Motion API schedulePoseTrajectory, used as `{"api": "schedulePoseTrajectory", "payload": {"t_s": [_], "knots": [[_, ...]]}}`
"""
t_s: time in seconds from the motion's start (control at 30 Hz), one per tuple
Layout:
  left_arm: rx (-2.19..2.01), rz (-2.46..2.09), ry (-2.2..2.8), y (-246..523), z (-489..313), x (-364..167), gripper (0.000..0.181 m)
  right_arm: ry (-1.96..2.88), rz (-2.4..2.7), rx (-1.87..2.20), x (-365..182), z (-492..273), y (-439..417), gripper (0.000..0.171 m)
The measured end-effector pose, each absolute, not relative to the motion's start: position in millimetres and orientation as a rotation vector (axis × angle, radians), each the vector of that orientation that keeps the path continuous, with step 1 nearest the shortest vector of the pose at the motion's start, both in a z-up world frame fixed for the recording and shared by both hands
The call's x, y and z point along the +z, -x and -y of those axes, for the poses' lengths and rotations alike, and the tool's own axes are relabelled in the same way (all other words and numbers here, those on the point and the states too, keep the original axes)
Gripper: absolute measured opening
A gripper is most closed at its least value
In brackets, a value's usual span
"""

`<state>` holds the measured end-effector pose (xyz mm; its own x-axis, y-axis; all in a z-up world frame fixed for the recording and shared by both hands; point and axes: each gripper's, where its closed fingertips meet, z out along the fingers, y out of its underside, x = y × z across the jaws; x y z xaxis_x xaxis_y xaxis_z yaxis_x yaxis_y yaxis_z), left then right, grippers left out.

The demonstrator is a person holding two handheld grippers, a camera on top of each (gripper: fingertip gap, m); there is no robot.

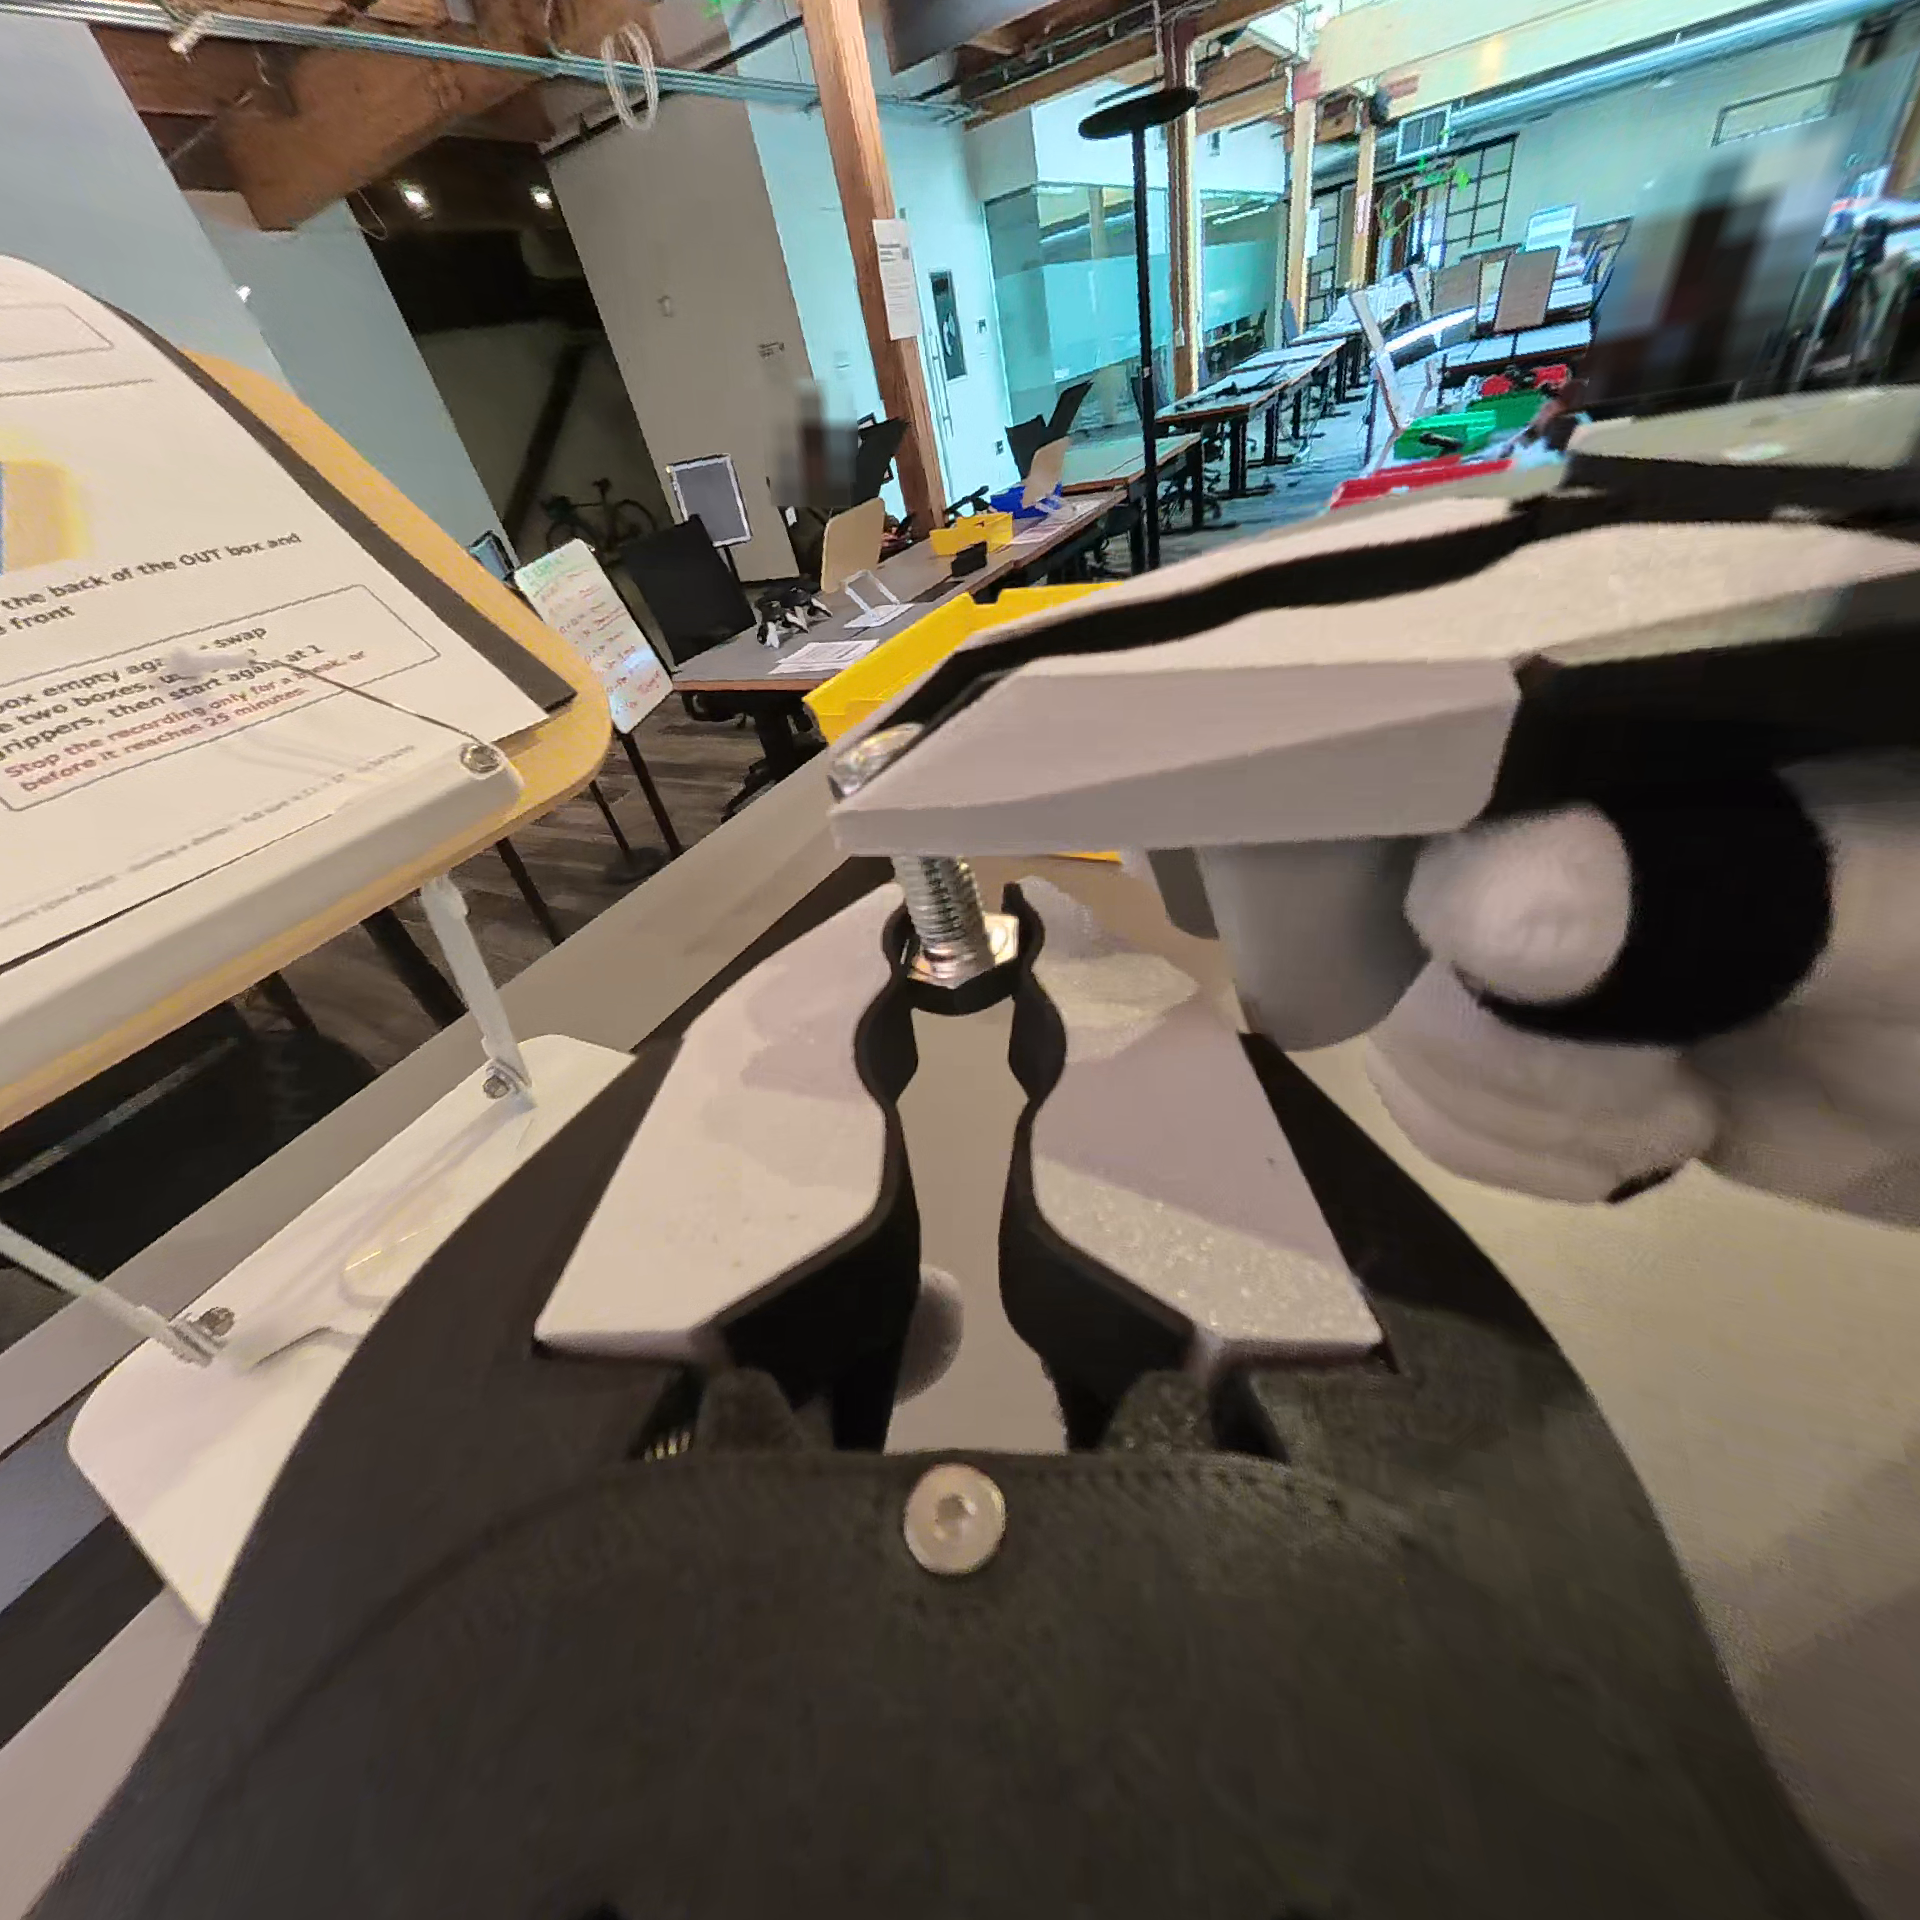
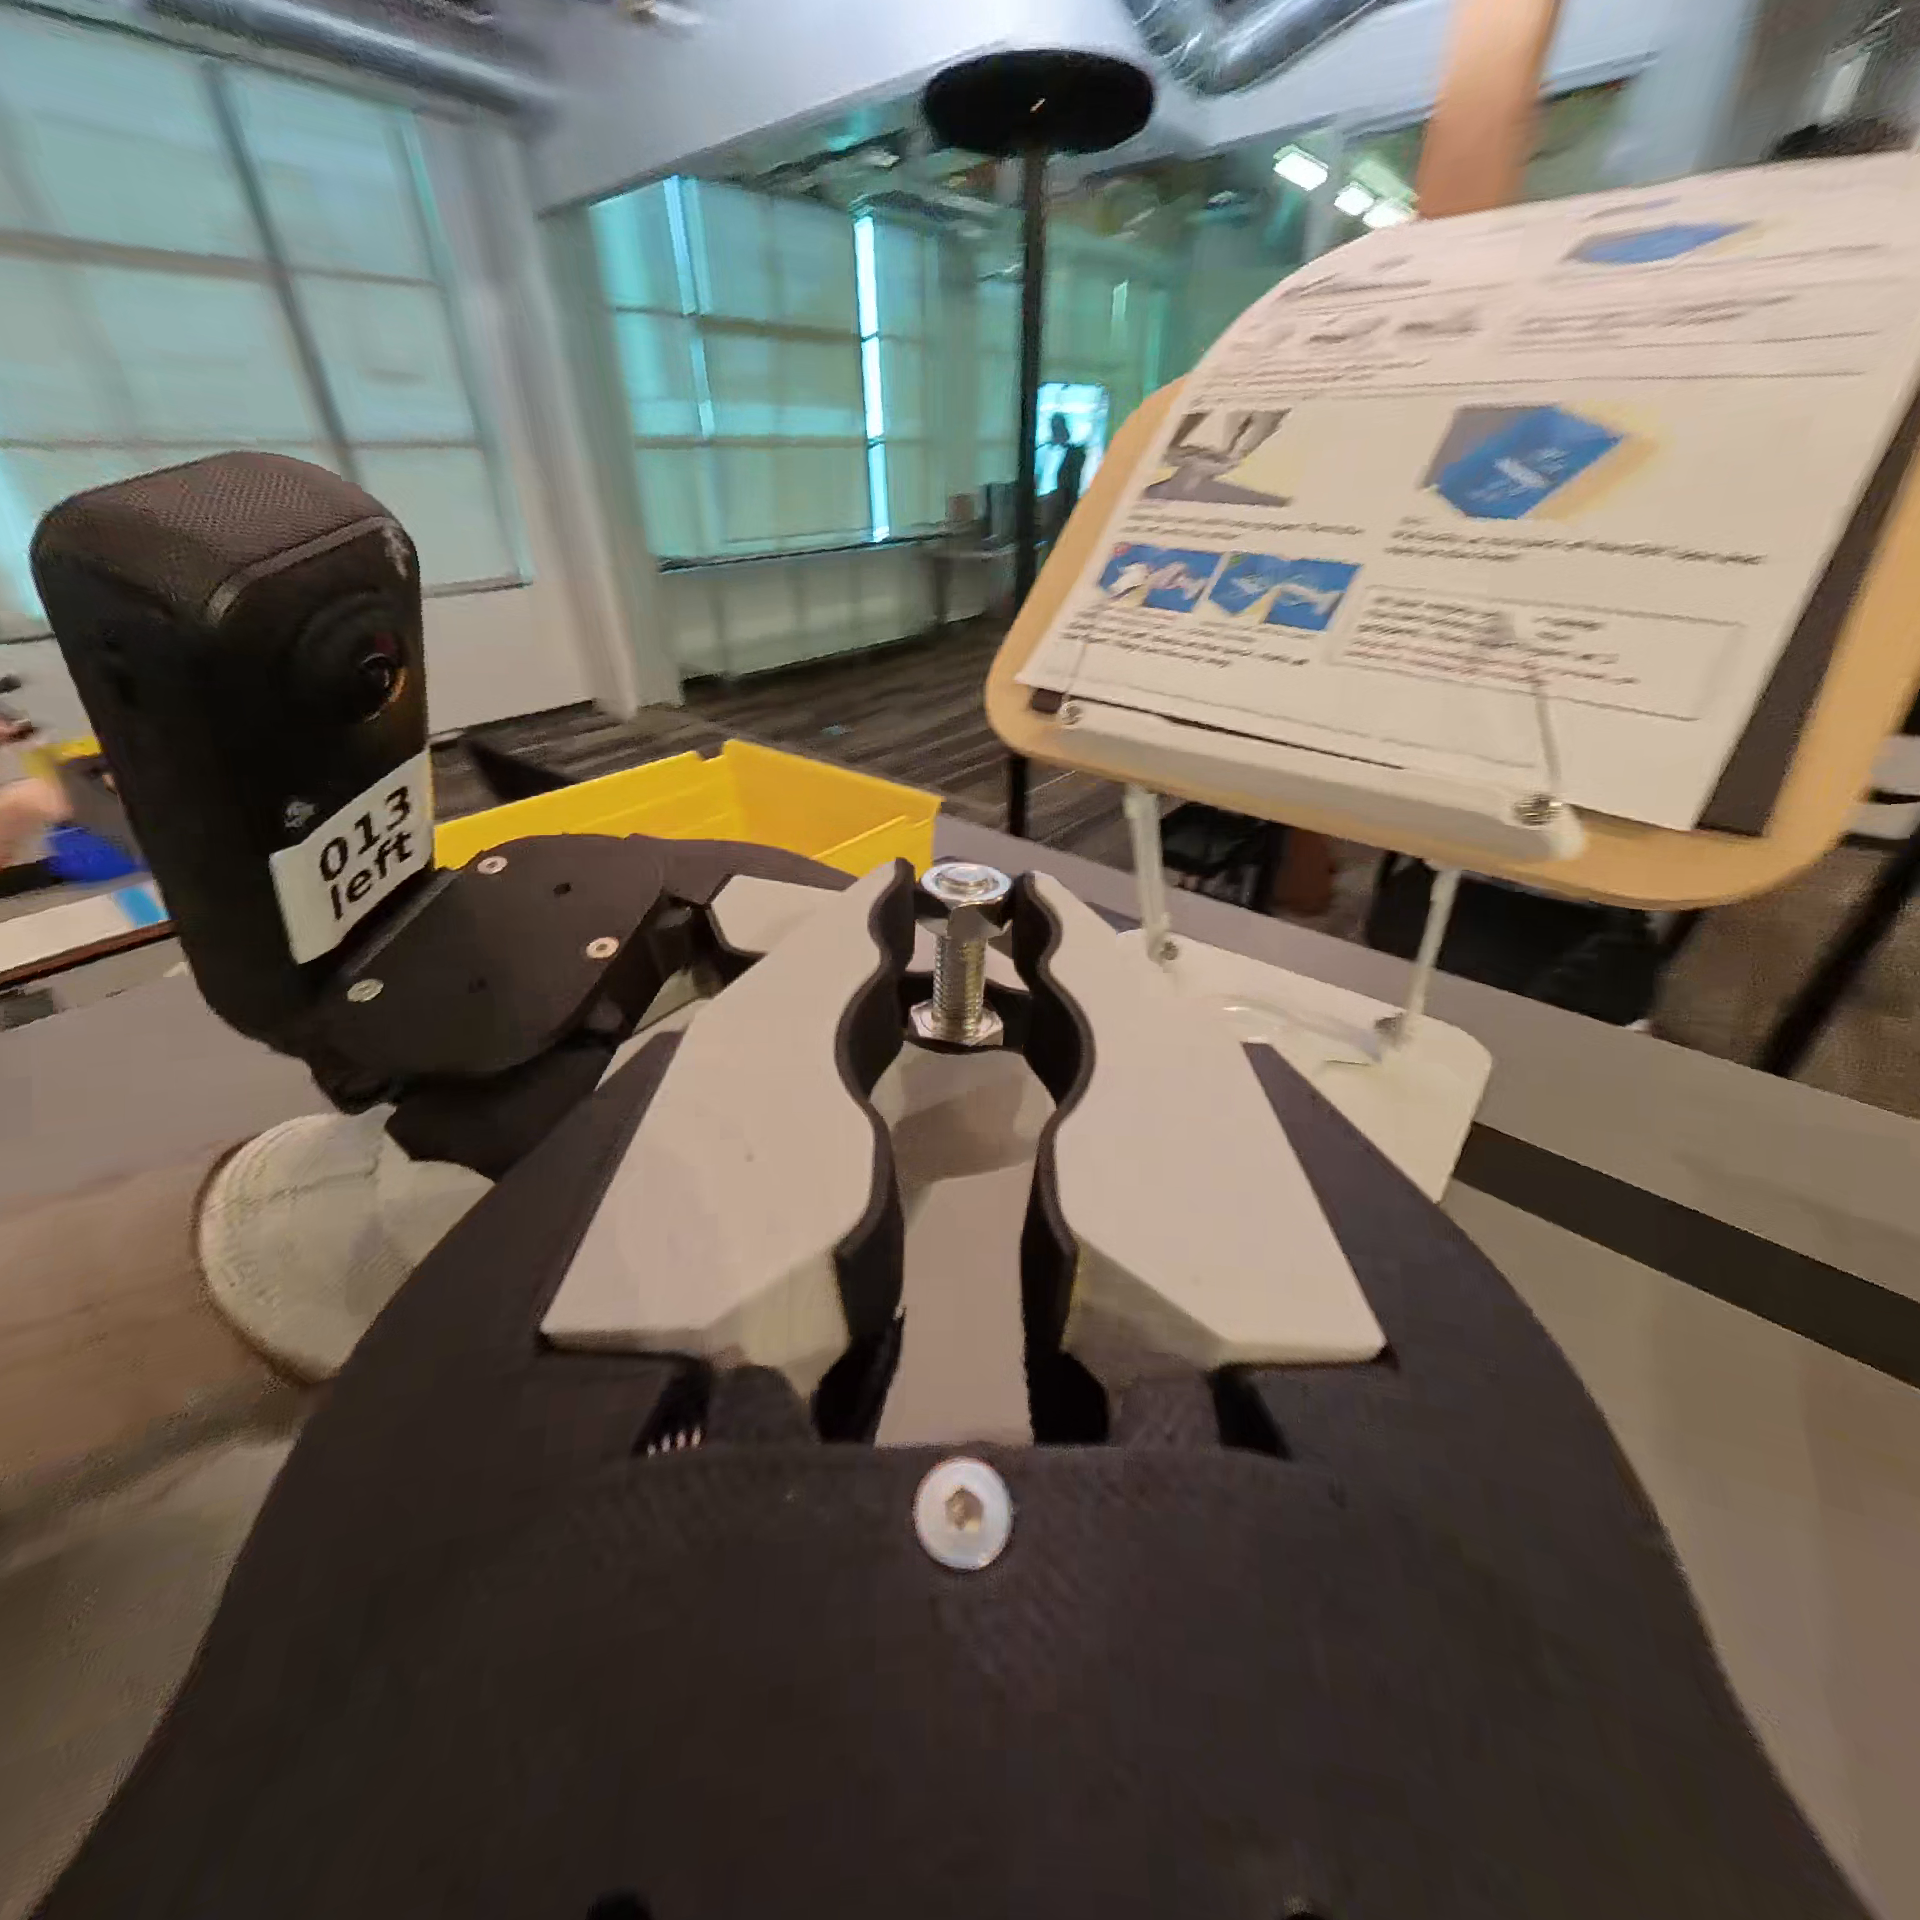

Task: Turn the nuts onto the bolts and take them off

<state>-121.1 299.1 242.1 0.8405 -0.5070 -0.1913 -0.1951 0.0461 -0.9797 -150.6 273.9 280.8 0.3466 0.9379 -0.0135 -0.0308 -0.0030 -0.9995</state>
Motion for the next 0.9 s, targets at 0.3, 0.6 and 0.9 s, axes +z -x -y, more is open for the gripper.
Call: {"api": "schedulePoseTrajectory", "payload": {"t_s": [0.3,0.6,0.9], "knots": [[-0.446,-0.694,1.484,102.7,-279.4,252.4,0.014,1.2,1.128,1.291,307.3,-251.4,135.2,0.045],[-0.629,-0.798,1.41,85.5,-255.8,262.0,0.014,0.955,1.461,1.819,302.9,-233.6,115.6,0.037],[-0.61,-0.807,1.44,88.7,-259.4,255.5,0.014,0.921,1.555,1.837,294.1,-230.0,130.6,0.017]]}}
